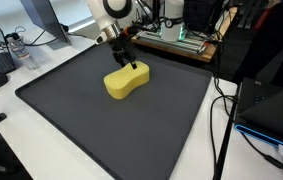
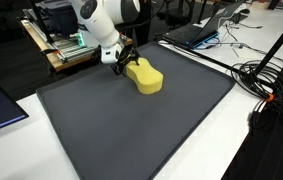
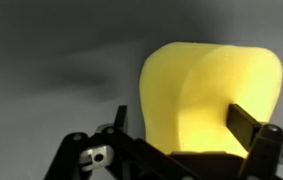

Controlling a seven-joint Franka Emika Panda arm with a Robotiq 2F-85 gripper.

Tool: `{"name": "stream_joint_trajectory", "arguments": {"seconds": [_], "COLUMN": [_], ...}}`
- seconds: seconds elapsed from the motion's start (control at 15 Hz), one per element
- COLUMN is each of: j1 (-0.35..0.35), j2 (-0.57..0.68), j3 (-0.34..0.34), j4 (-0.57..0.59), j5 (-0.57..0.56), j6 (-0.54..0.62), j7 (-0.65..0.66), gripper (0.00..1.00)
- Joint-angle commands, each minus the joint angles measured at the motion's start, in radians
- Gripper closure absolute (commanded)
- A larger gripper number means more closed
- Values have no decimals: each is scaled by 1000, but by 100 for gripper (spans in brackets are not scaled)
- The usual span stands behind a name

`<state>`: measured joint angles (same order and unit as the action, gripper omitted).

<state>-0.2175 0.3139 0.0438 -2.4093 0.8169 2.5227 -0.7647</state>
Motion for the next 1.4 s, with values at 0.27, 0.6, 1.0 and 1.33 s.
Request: {"name": "stream_joint_trajectory", "arguments": {"seconds": [0.27, 0.6, 1.0, 1.33], "j1": [-18, -5, 15, 25], "j2": [24, 49, 66, 64], "j3": [7, -28, -74, -105], "j4": [-24, -28, -28, -30], "j5": [346, 492, 575, 581], "j6": [13, -23, -95, -140], "j7": [-437, -613, -712, -724], "gripper": [0, 0, 42, 73]}}
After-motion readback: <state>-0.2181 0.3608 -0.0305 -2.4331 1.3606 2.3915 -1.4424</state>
